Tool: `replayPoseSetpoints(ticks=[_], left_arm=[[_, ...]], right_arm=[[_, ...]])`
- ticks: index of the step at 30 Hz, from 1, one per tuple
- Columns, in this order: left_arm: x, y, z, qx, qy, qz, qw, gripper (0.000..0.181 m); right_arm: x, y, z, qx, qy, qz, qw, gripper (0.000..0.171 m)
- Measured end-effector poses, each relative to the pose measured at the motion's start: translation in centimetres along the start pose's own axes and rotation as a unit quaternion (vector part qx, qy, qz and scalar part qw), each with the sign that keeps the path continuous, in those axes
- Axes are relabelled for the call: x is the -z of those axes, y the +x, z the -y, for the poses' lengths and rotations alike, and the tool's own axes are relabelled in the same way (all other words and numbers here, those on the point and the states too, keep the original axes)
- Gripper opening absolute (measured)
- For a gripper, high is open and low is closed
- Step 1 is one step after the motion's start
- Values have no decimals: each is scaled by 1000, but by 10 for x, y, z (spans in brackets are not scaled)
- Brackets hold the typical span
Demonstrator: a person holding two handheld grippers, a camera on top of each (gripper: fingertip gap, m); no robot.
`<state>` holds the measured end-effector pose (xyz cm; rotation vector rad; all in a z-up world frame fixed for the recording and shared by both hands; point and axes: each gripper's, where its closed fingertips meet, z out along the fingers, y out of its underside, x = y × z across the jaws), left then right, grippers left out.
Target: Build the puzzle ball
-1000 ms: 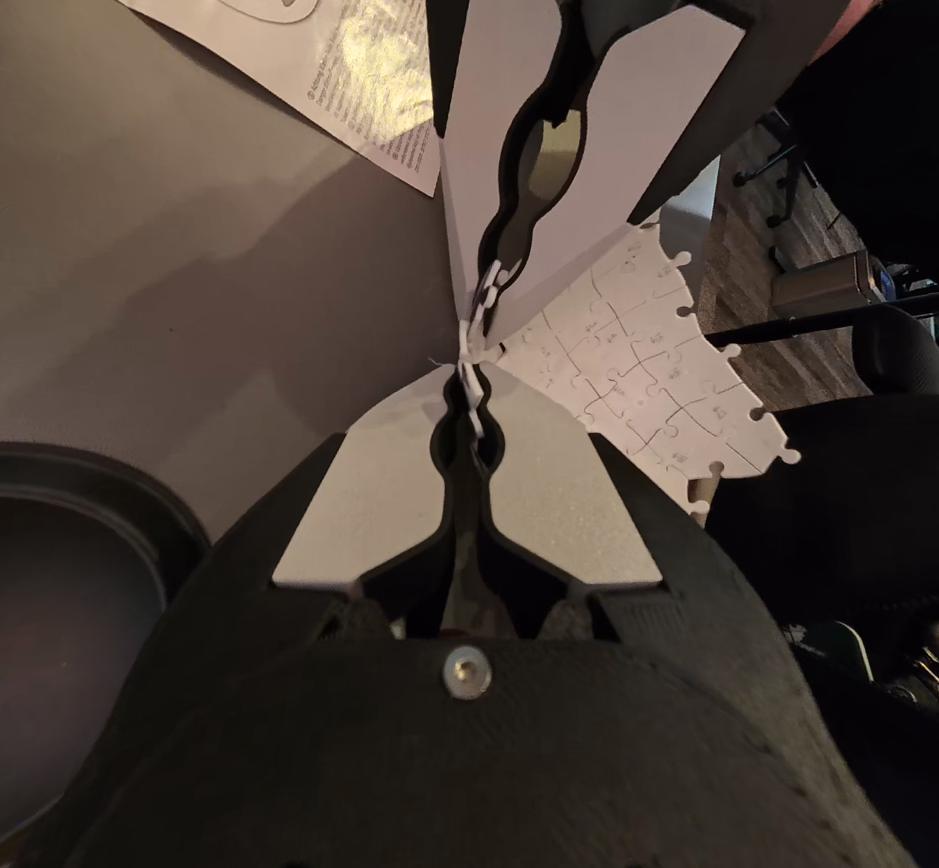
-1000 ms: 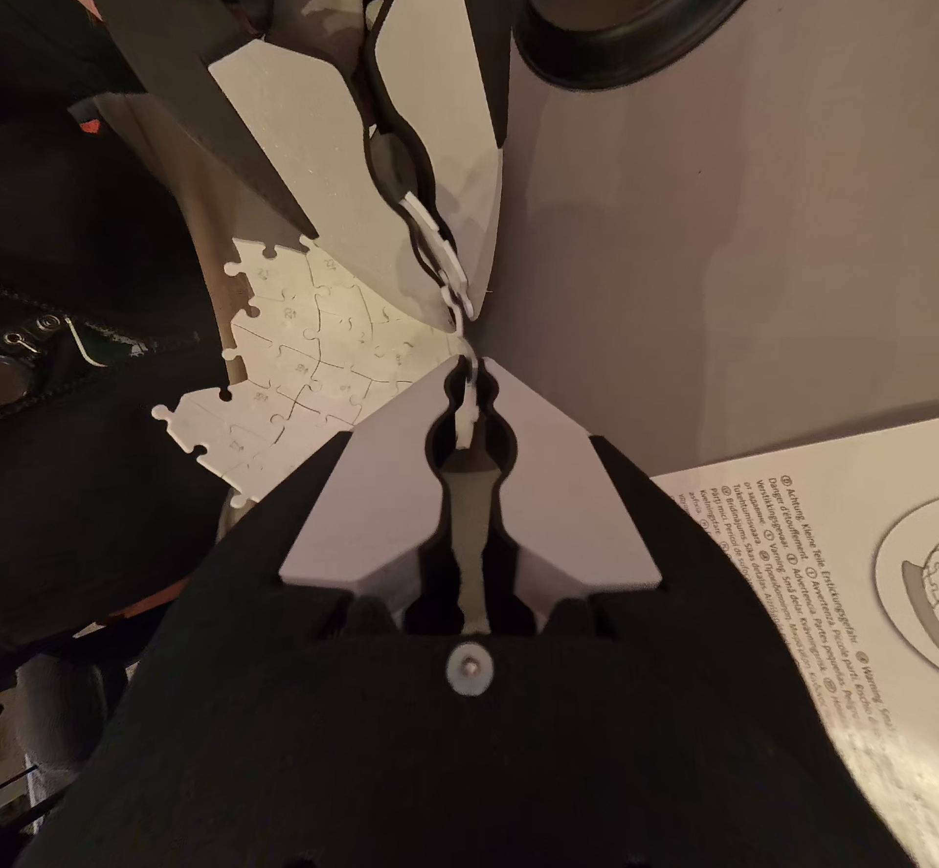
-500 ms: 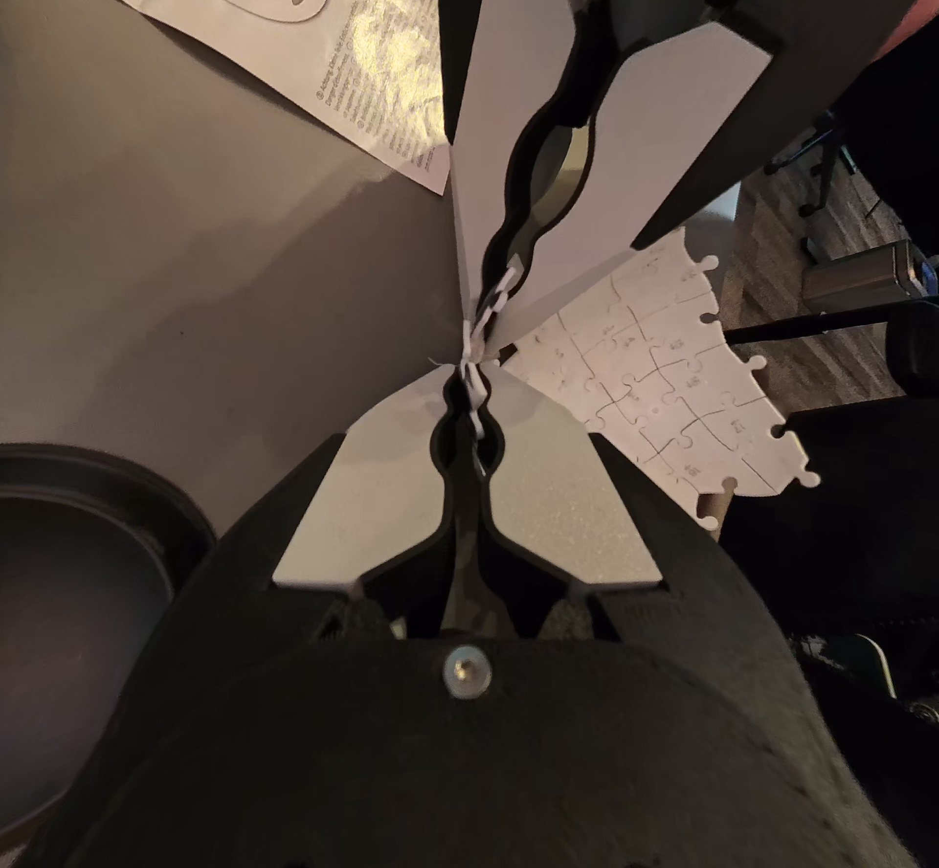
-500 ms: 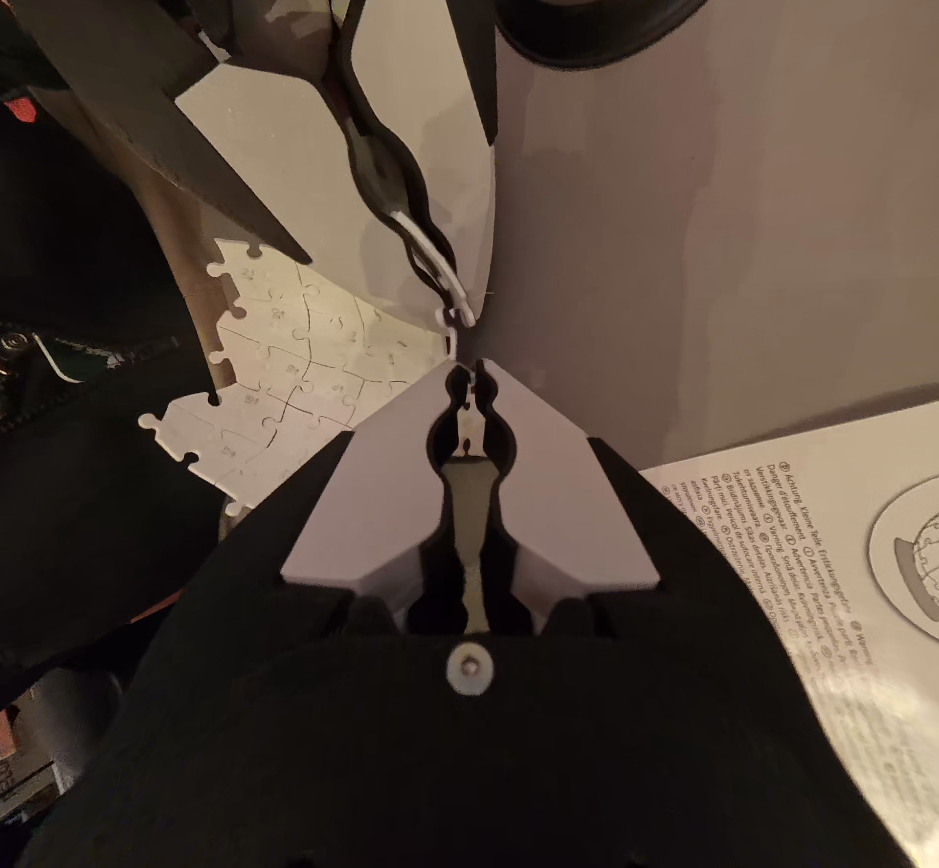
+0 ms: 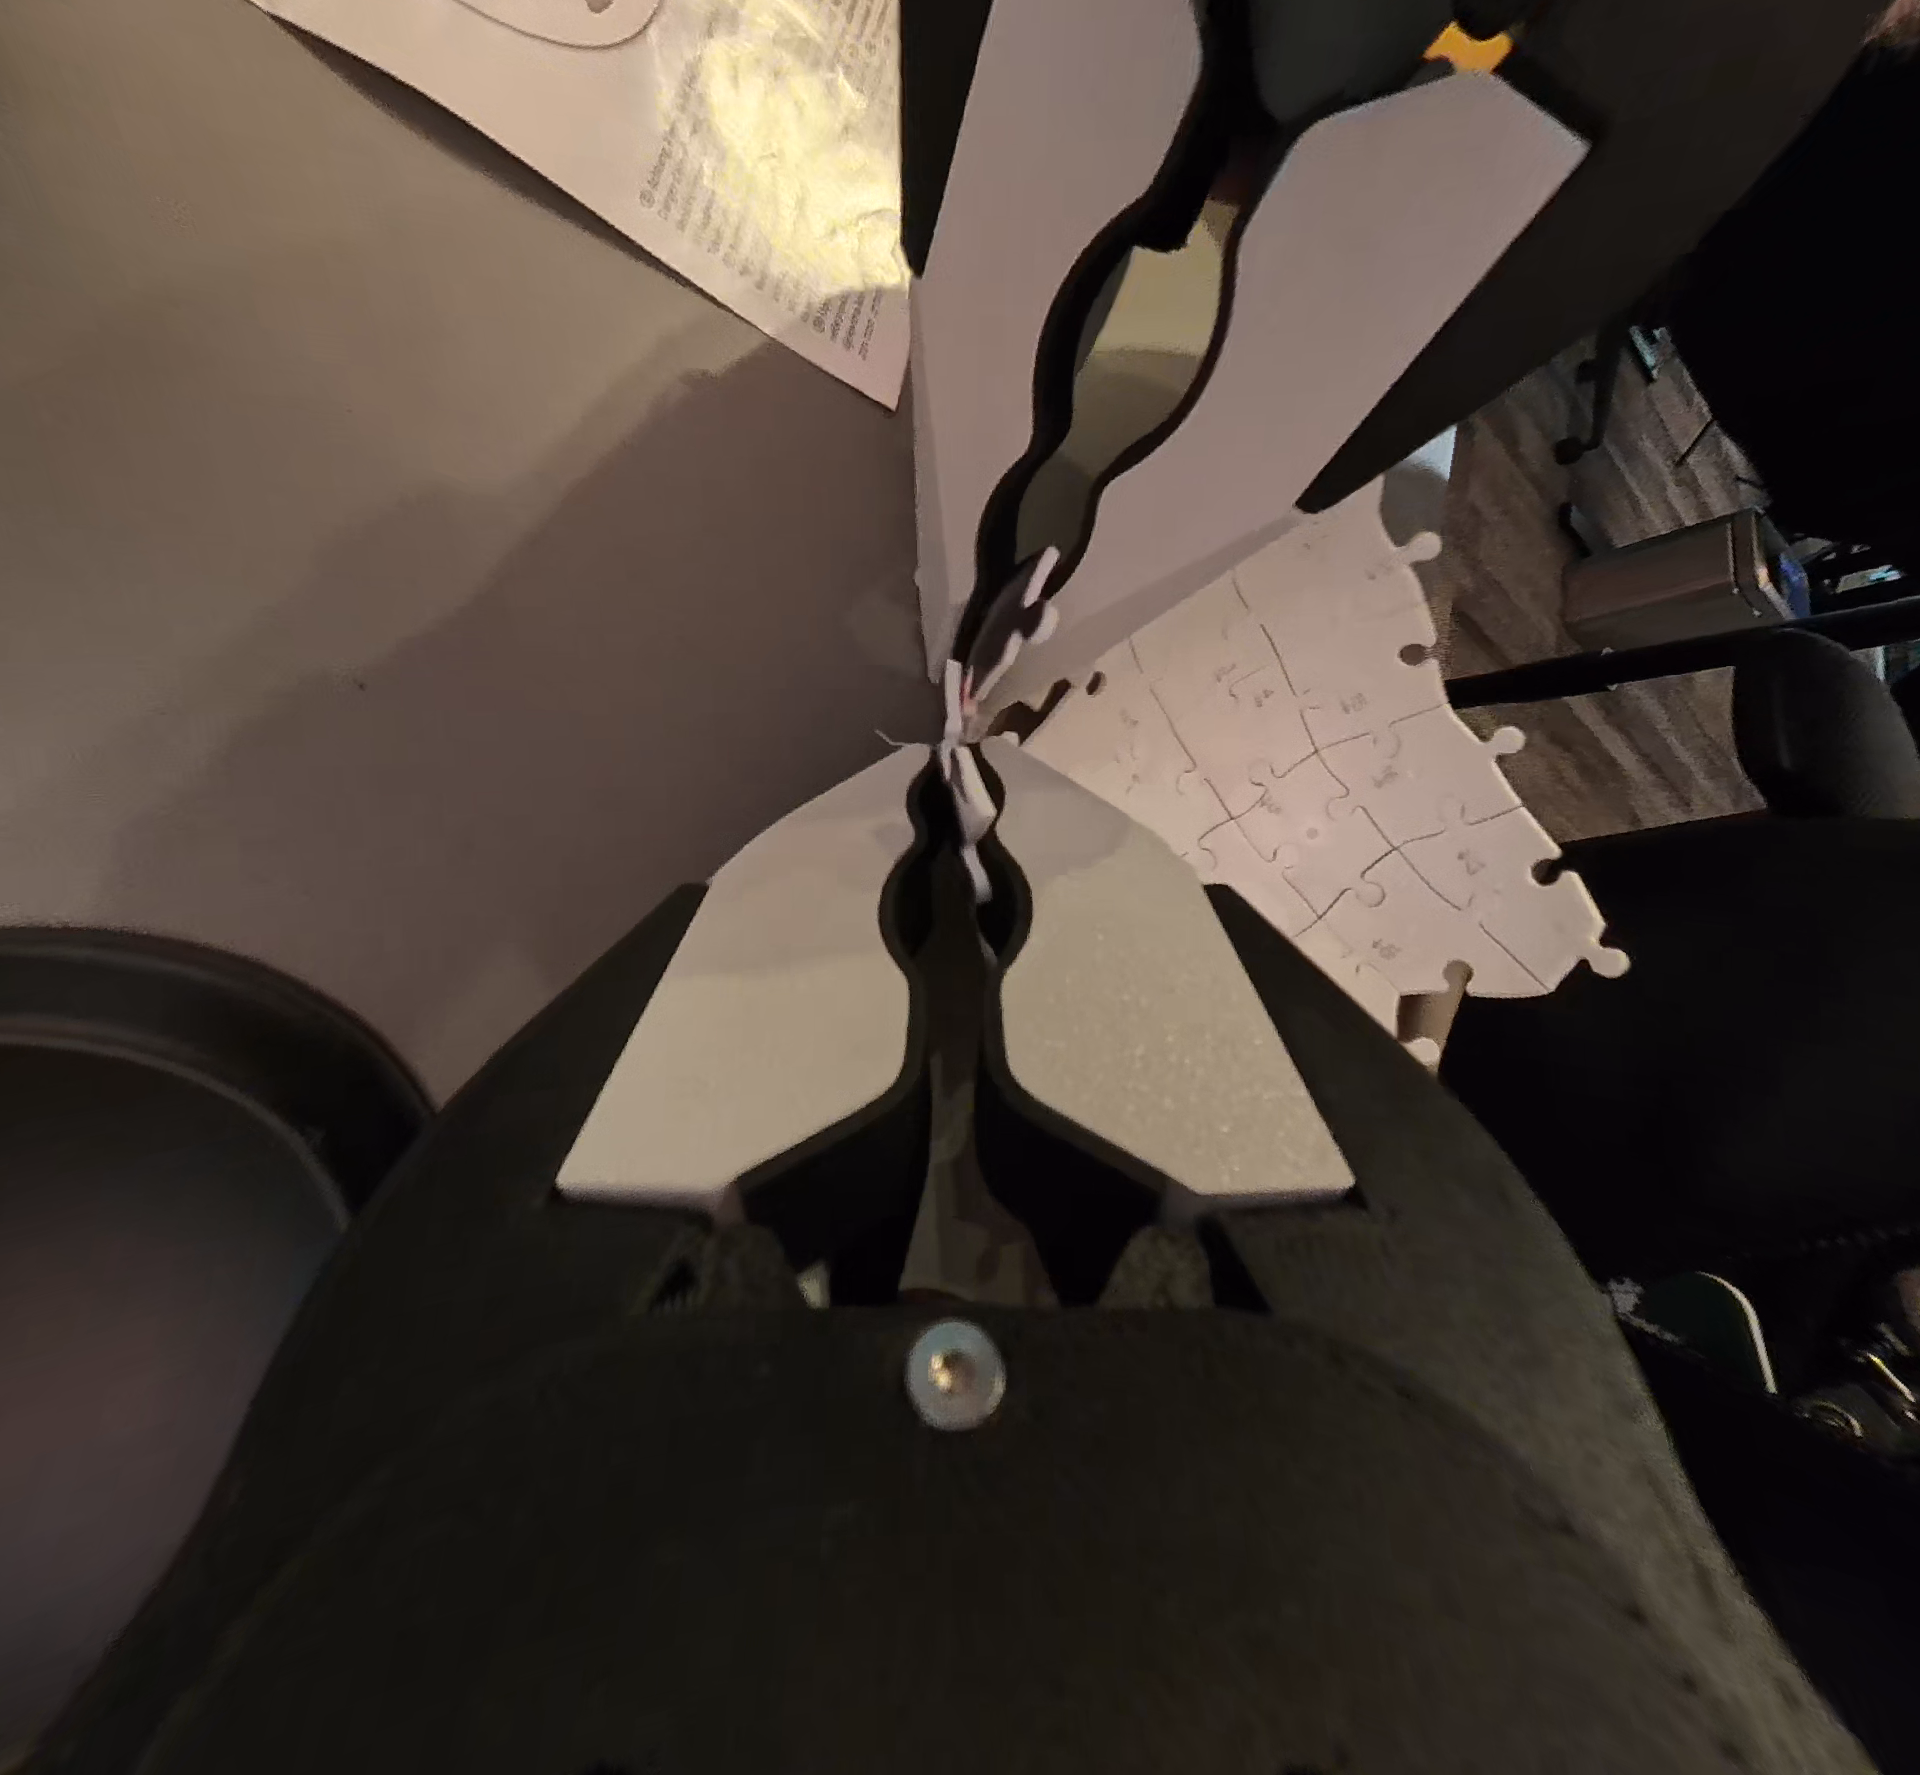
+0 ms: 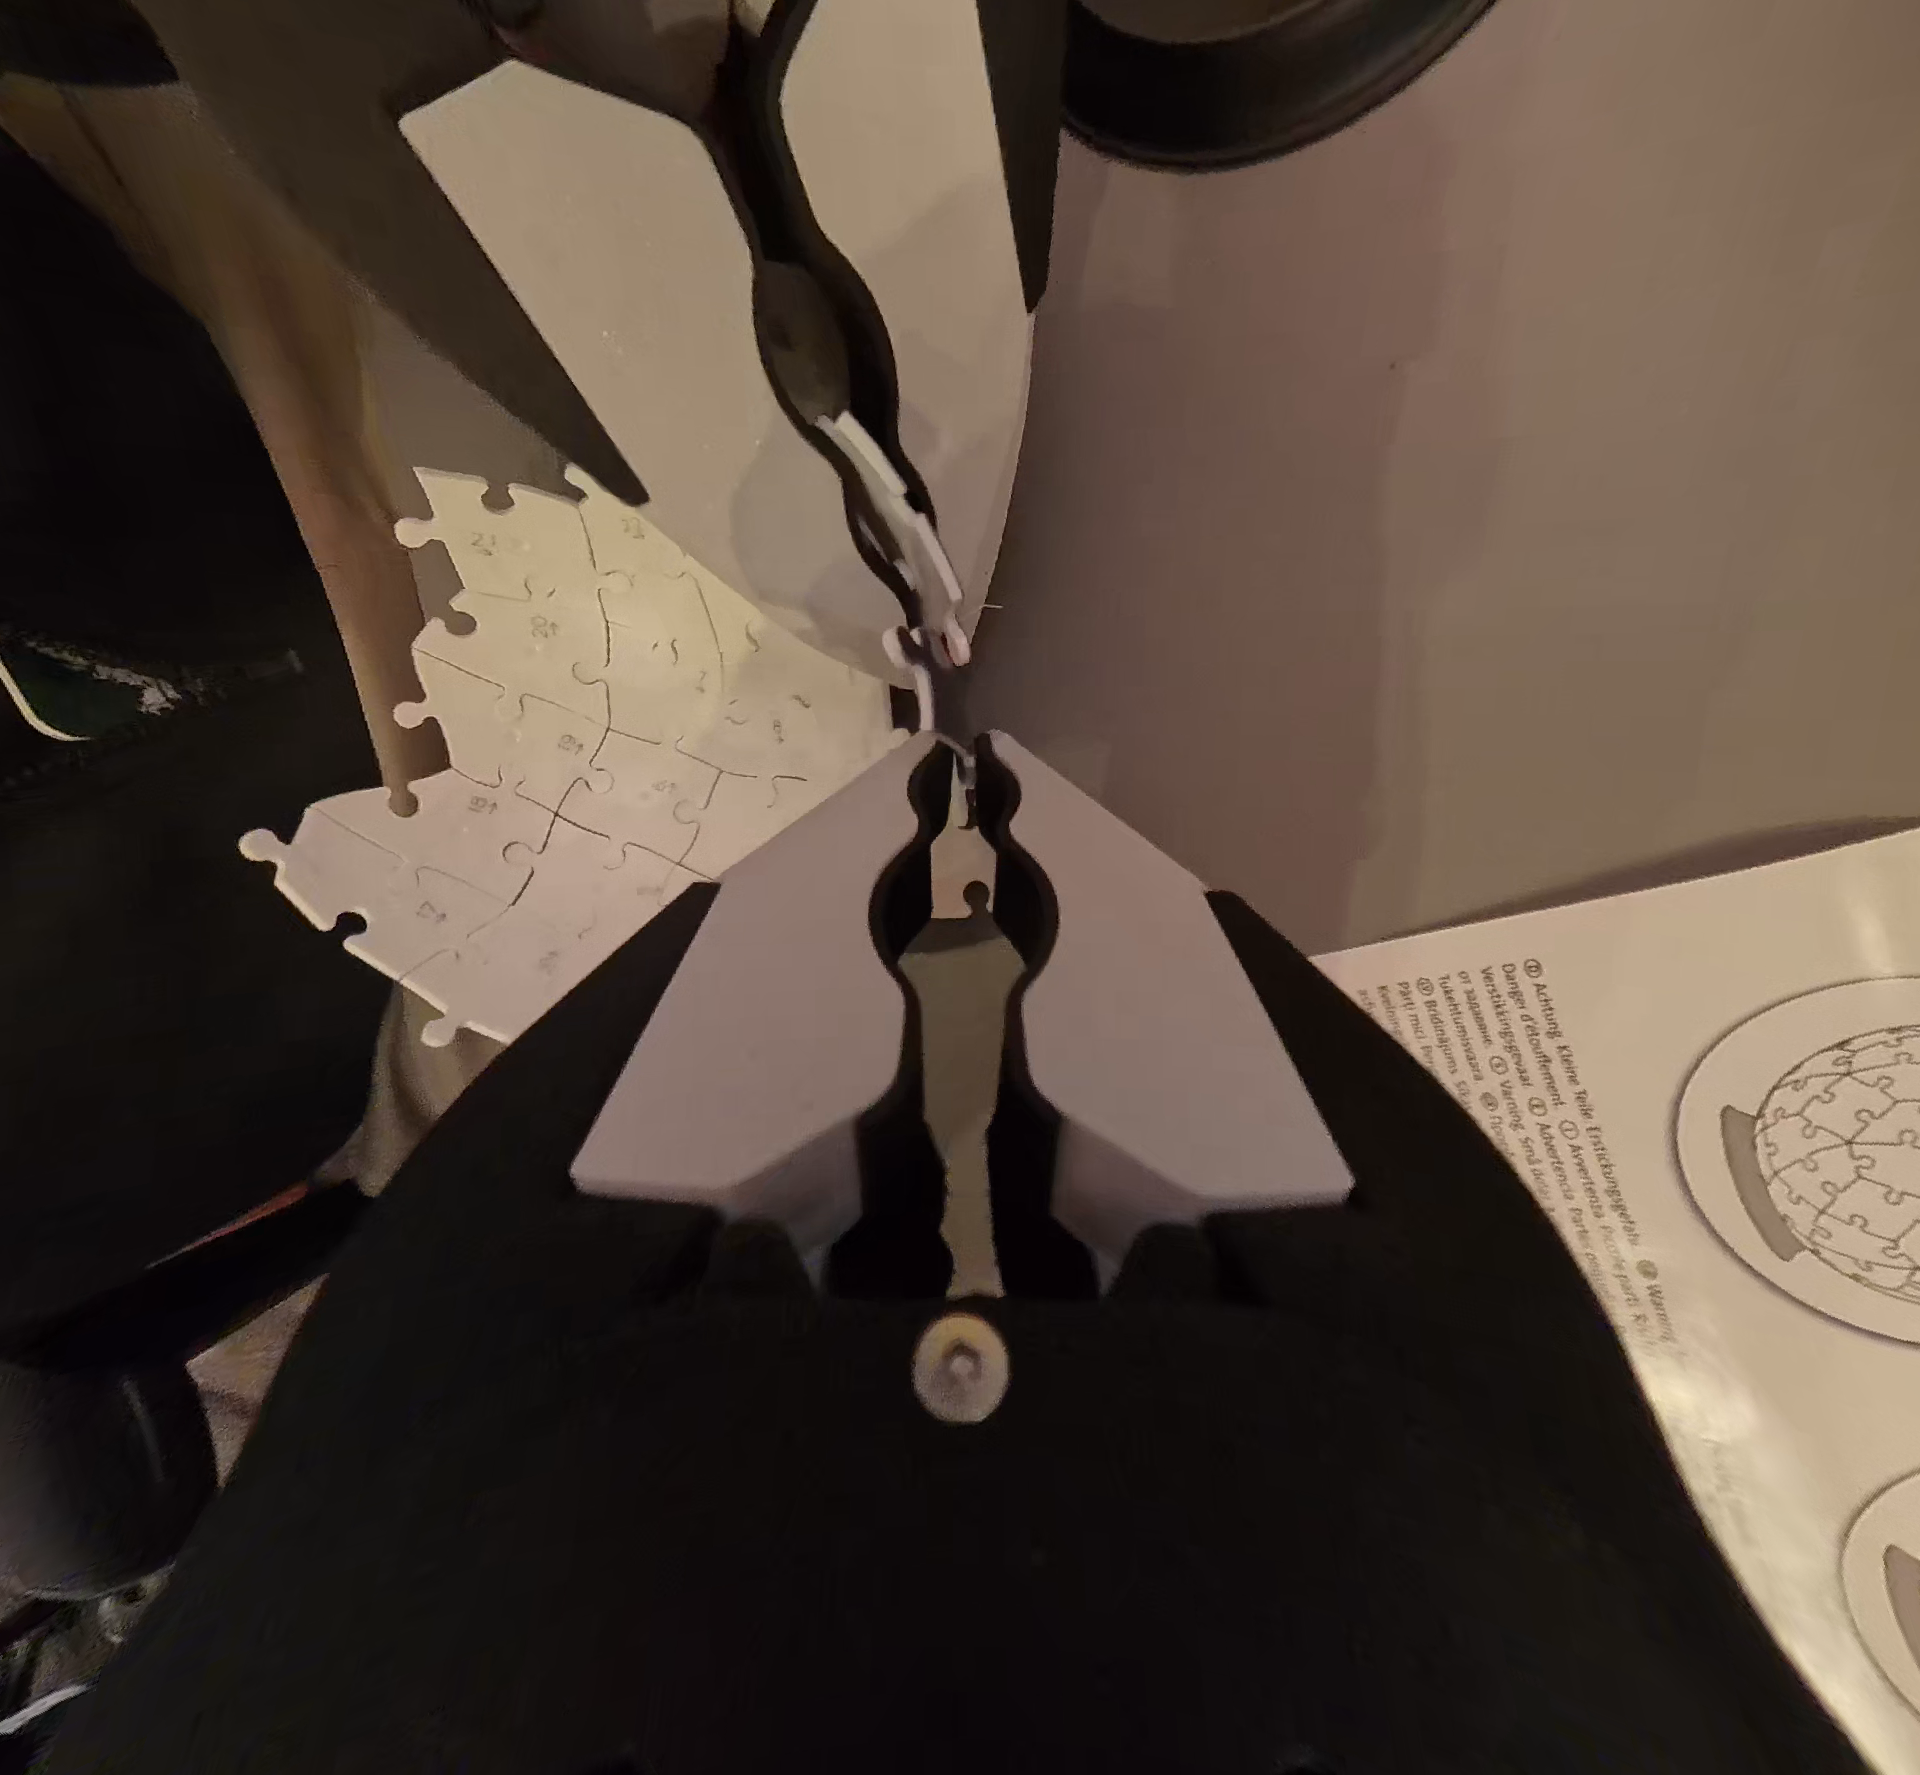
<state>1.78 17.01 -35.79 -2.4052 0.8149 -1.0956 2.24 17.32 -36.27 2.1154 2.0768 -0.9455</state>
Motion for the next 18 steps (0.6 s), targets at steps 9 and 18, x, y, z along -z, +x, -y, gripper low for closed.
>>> replayPoseSetpoints(ticks=[9, 18], left_arm=[[0, -1, 1, 9, -11, -18, 1000, 3], [0, -4, 3, -3, -17, -3, 1000, 3]], right_arm=[[1, 2, 0, 45, -19, -37, 998, 2], [1, 3, 0, -9, -29, -26, 999, 1]])
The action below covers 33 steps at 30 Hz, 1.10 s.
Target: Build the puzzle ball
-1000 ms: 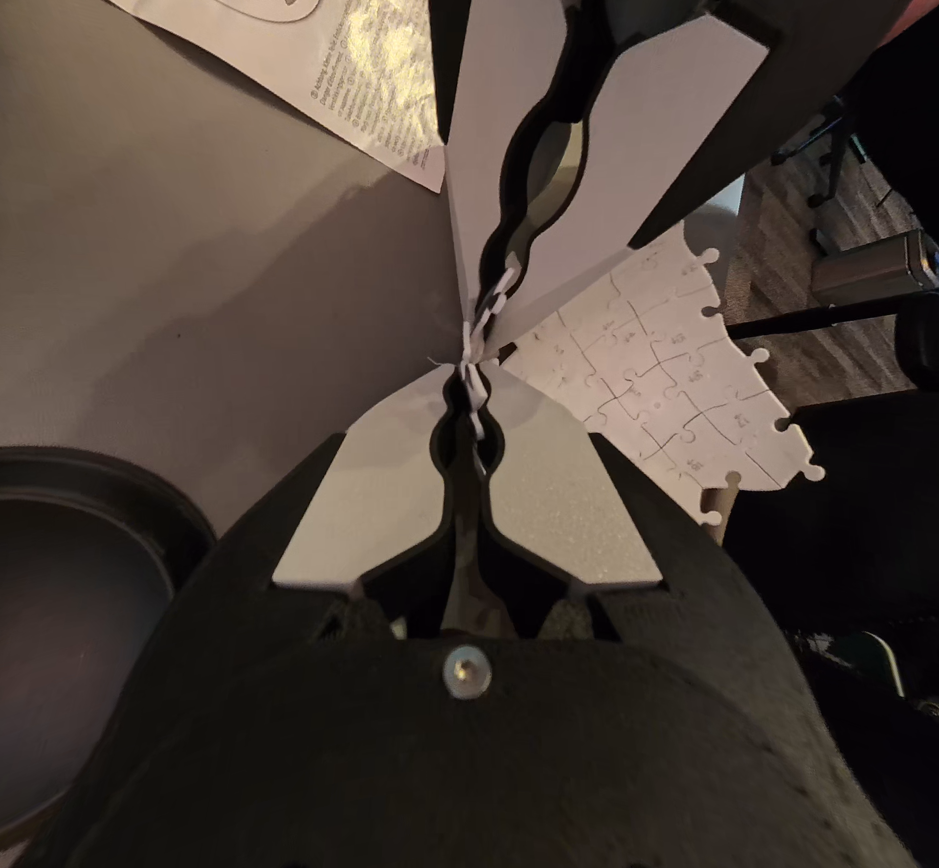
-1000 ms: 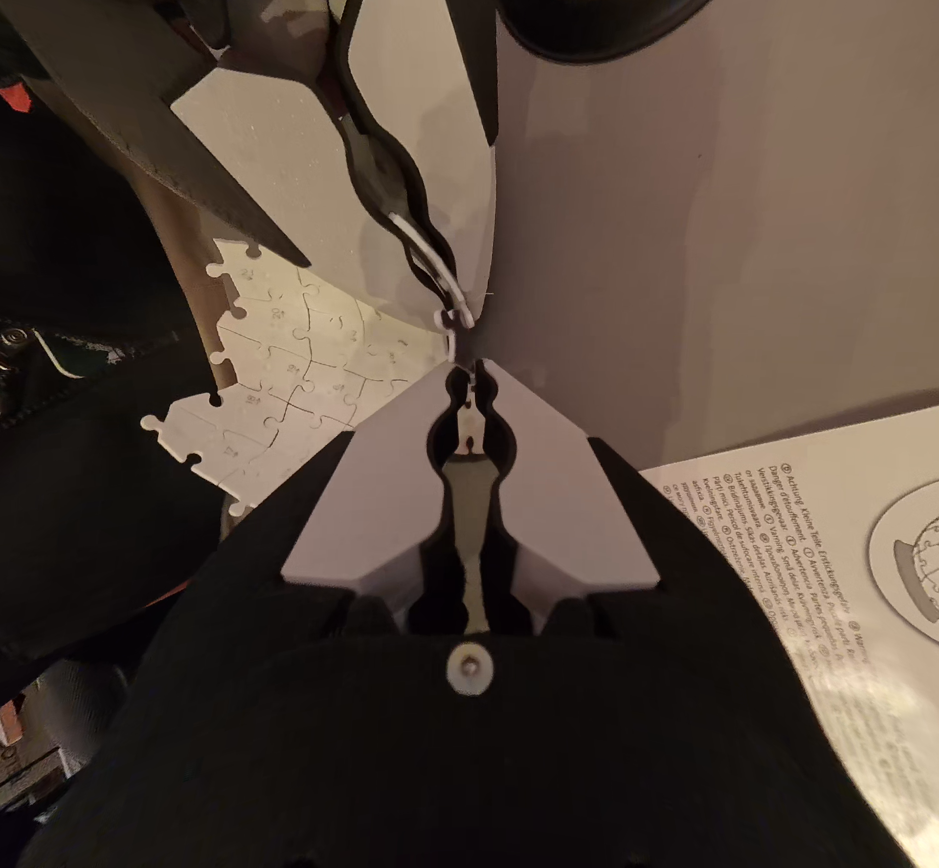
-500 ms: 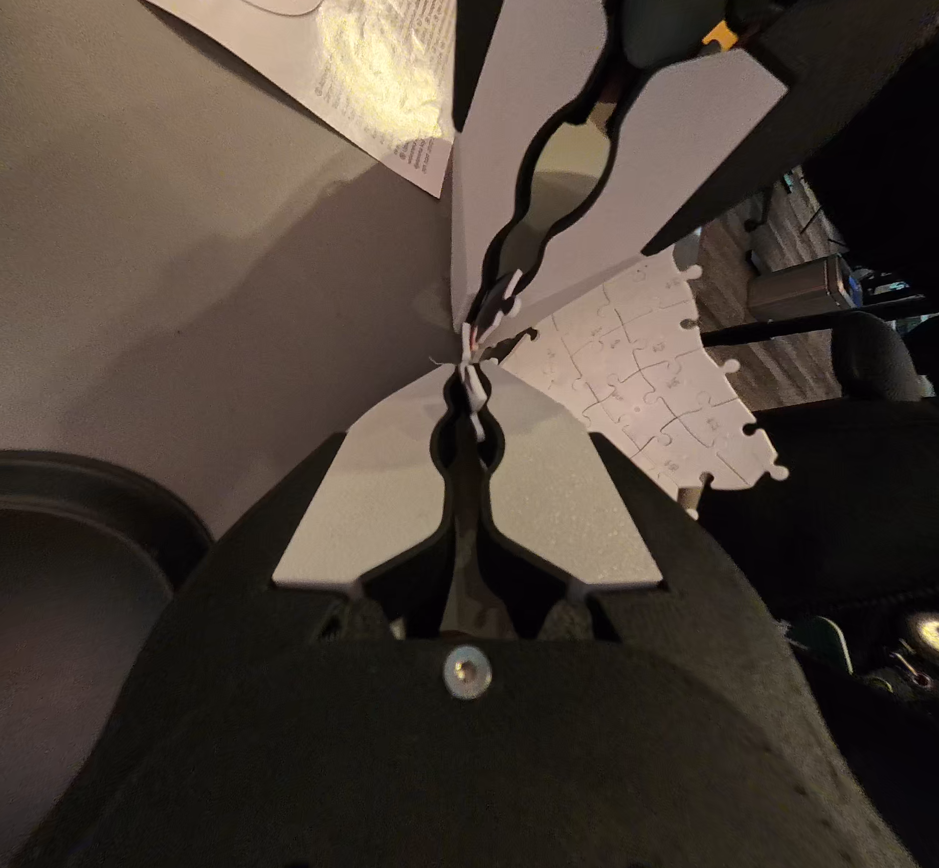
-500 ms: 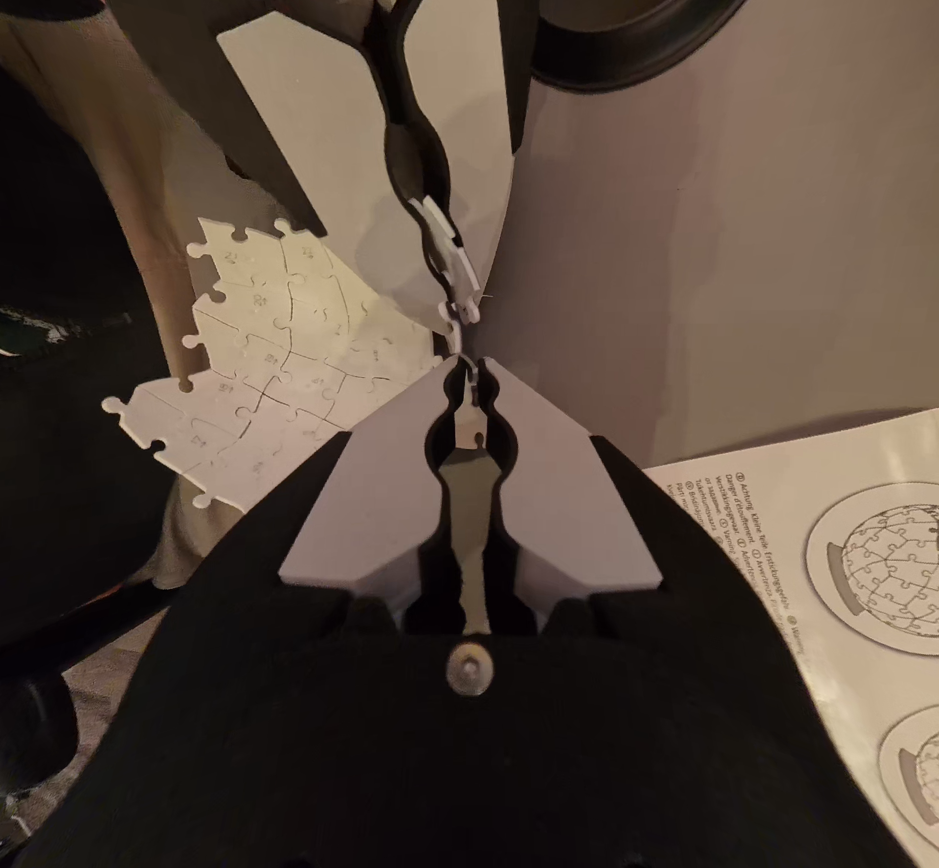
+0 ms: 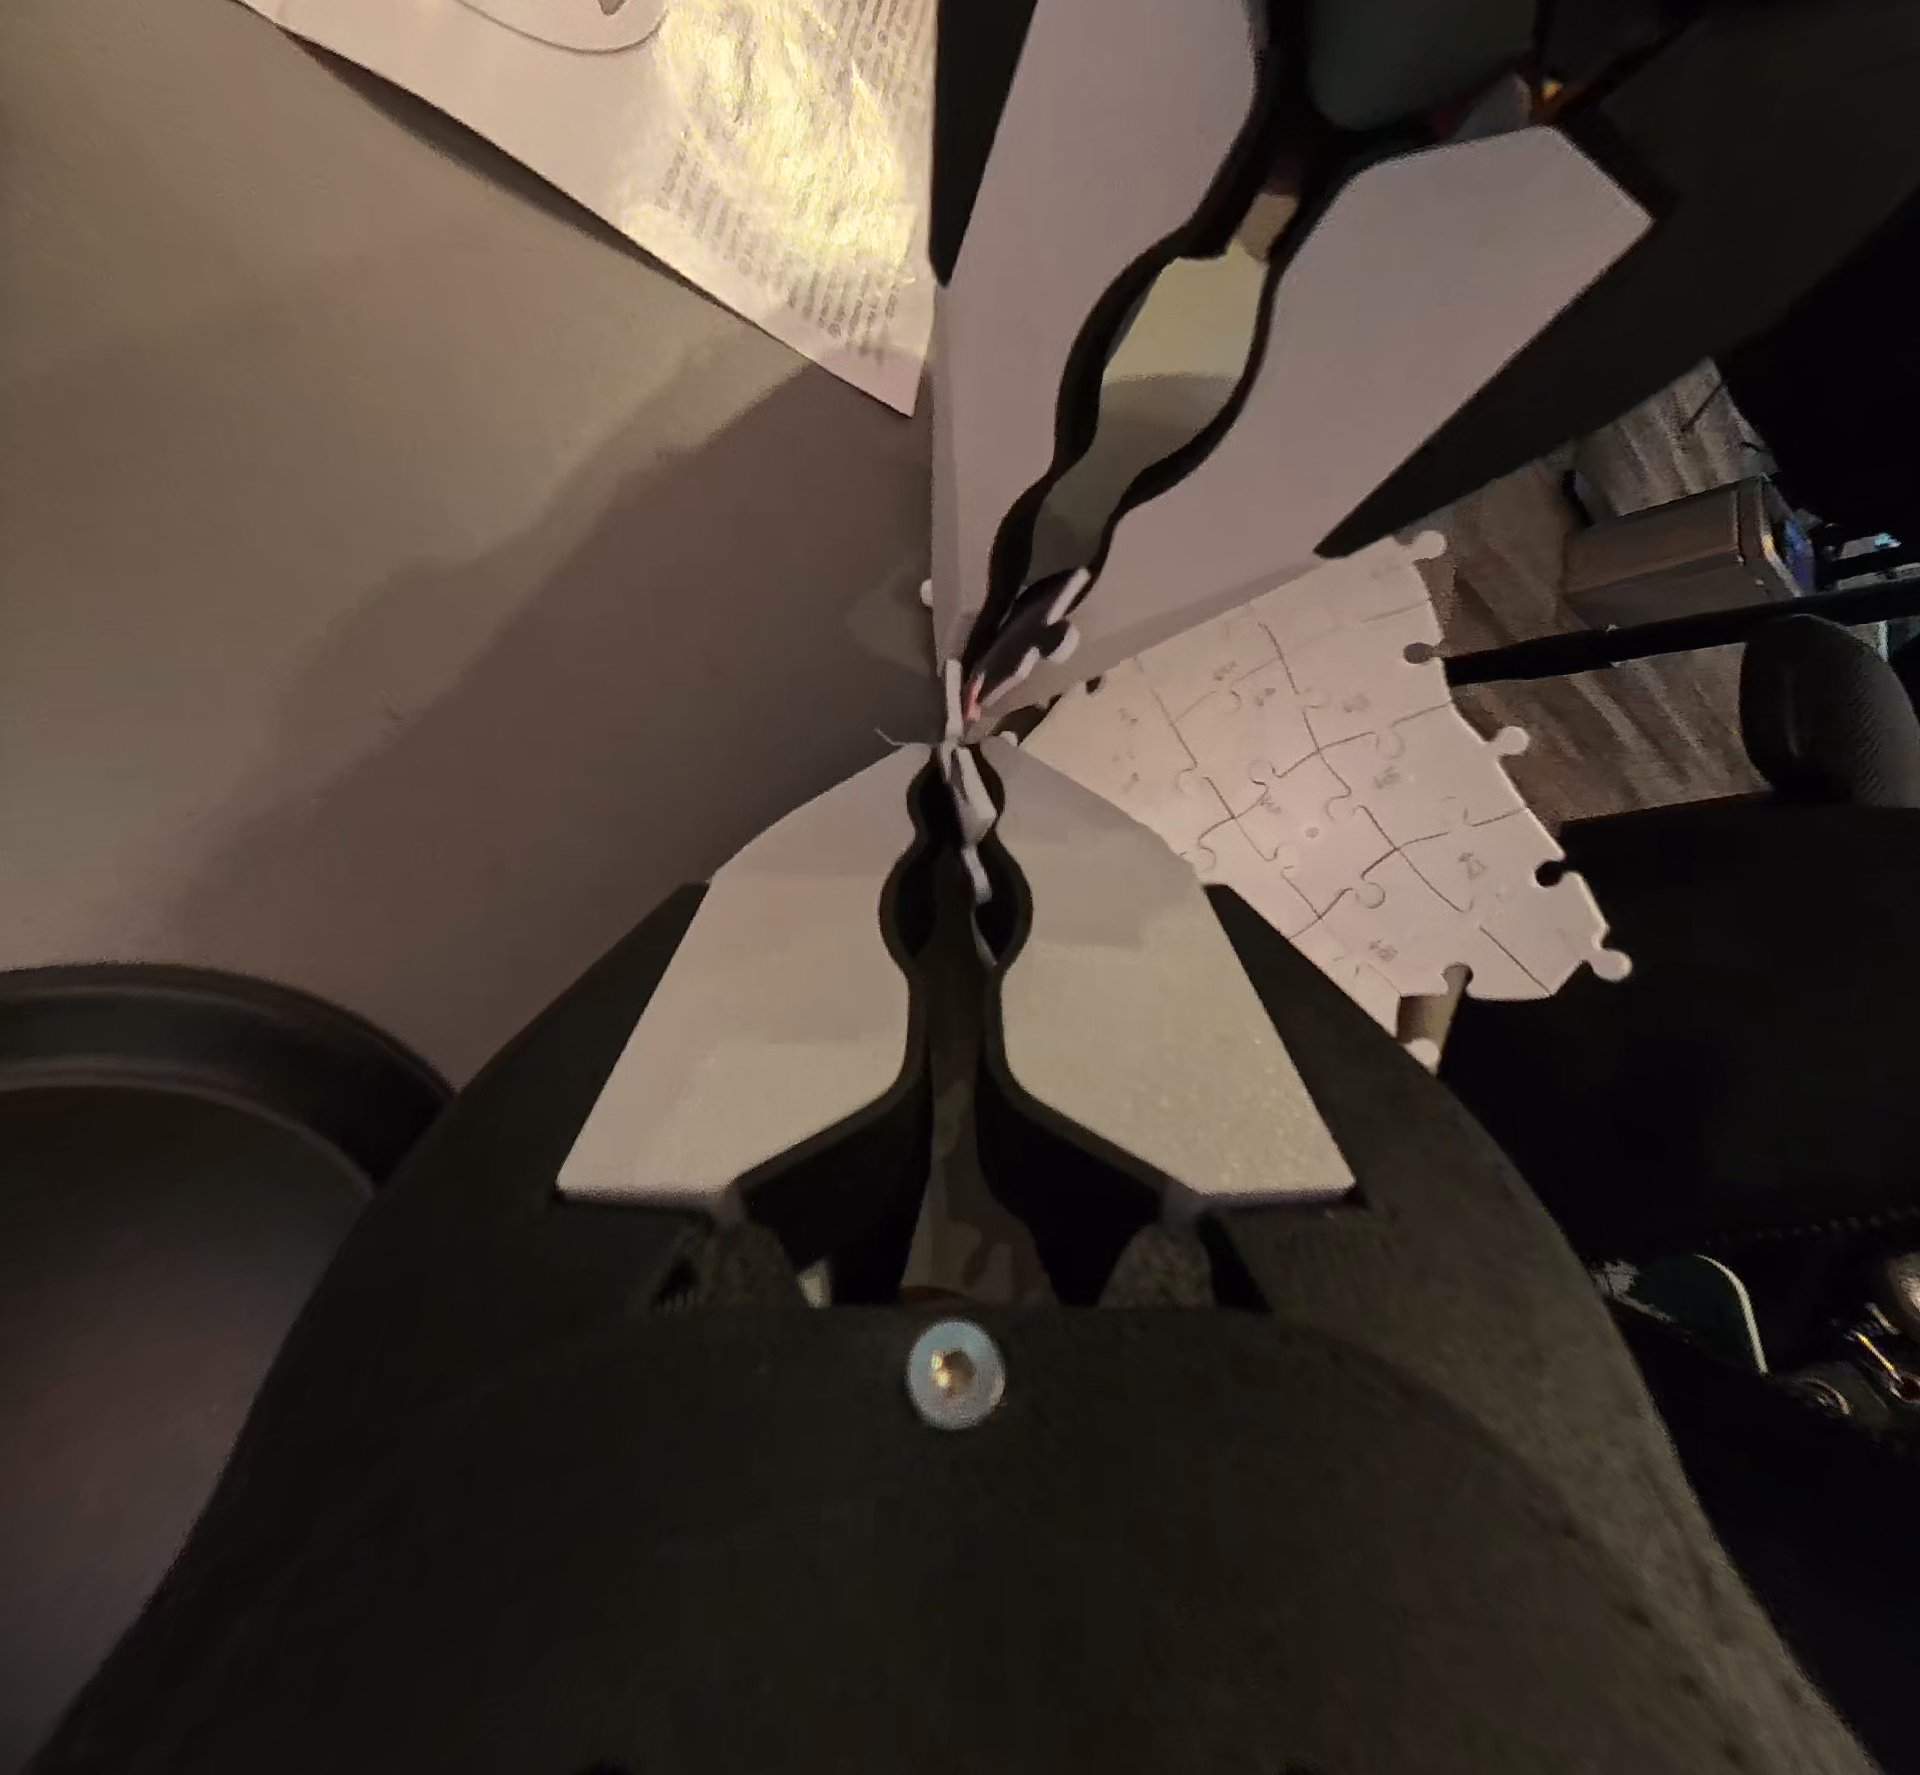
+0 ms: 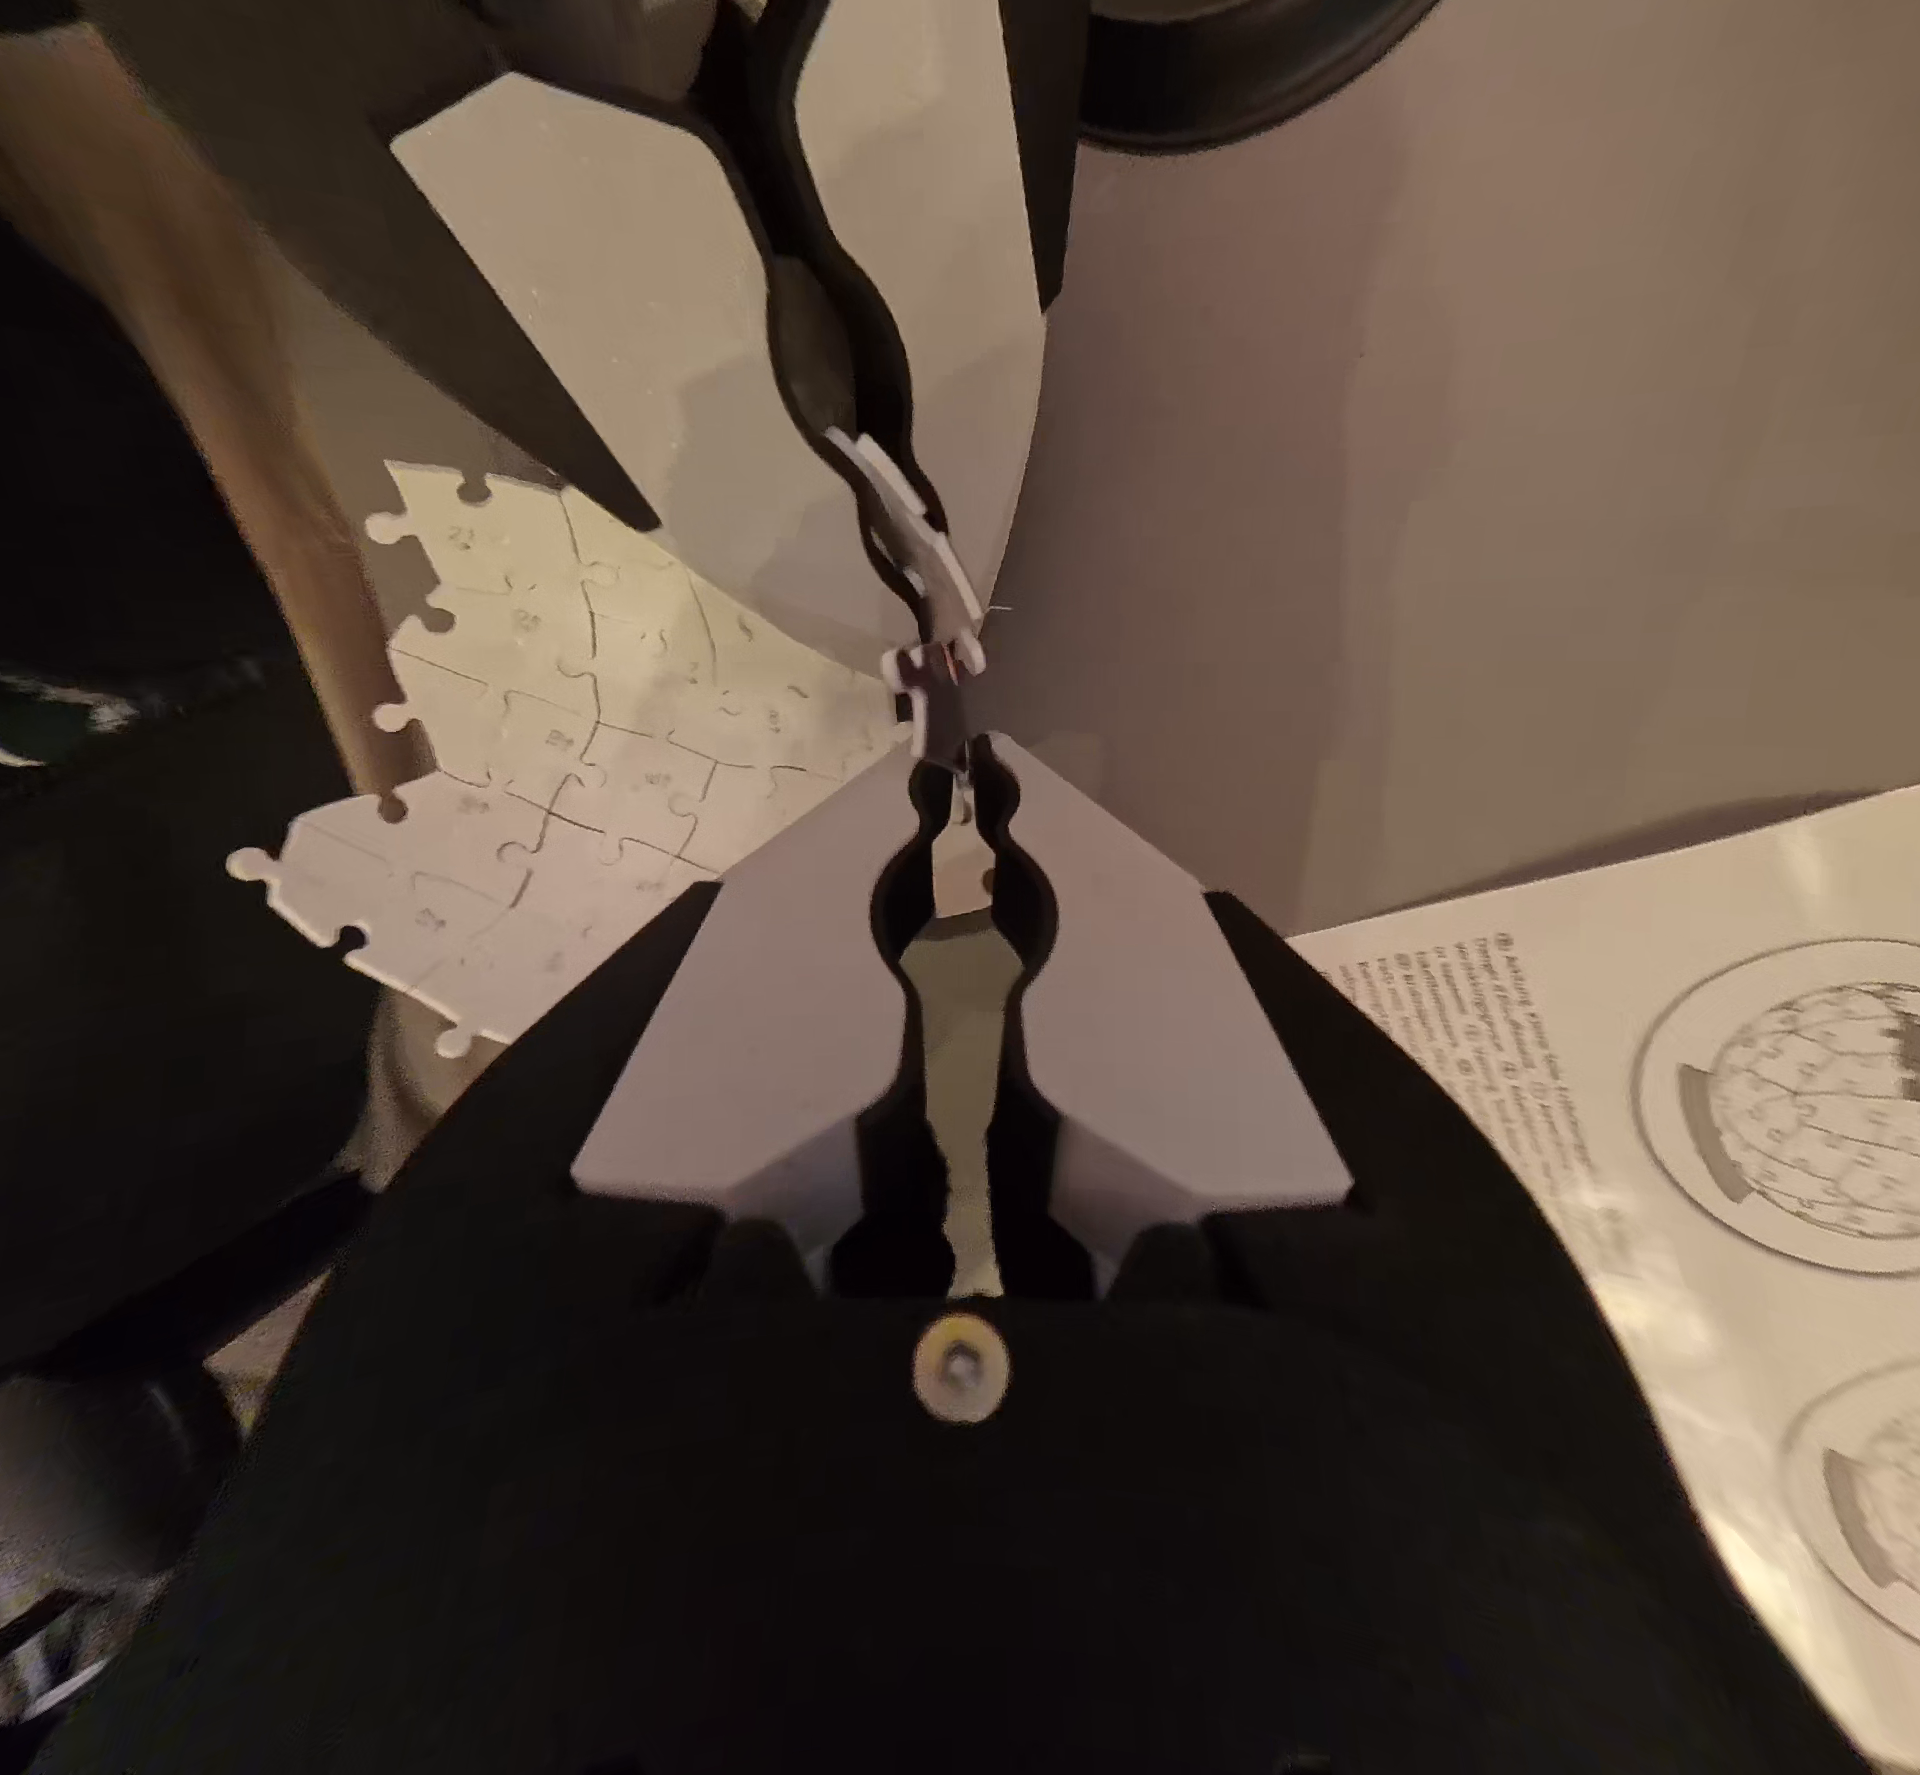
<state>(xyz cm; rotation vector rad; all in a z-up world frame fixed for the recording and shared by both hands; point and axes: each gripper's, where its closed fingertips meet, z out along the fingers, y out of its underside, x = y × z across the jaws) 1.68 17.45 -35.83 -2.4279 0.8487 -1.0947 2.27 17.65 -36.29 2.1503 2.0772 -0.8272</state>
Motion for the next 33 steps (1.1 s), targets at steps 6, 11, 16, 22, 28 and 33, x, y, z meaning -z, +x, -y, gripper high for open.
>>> replayPoseSetpoints(ticks=[6, 11, 16, 22, 28, 33], left_arm=[[-1, 3, -1, -6, 3, -15, 1000, 3], [0, 2, -1, 0, 6, -18, 1000, 3], [0, 1, -4, 4, -2, -24, 1000, 3], [-2, 3, -5, -6, -11, -32, 999, 3], [-4, 3, -6, -26, -22, -24, 999, 4], [-5, 3, -7, -52, -36, -10, 998, 3]], right_arm=[[0, -4, -1, -28, 12, 64, 997, 2], [2, -7, 1, -25, 8, 83, 996, 16], [7, -7, 5, -16, 25, 93, 995, 8], [7, -7, 5, -14, 29, 108, 994, 1], [7, -7, 3, -35, 13, 136, 990, 1], [8, -8, 2, -42, -3, 151, 988, 1]])
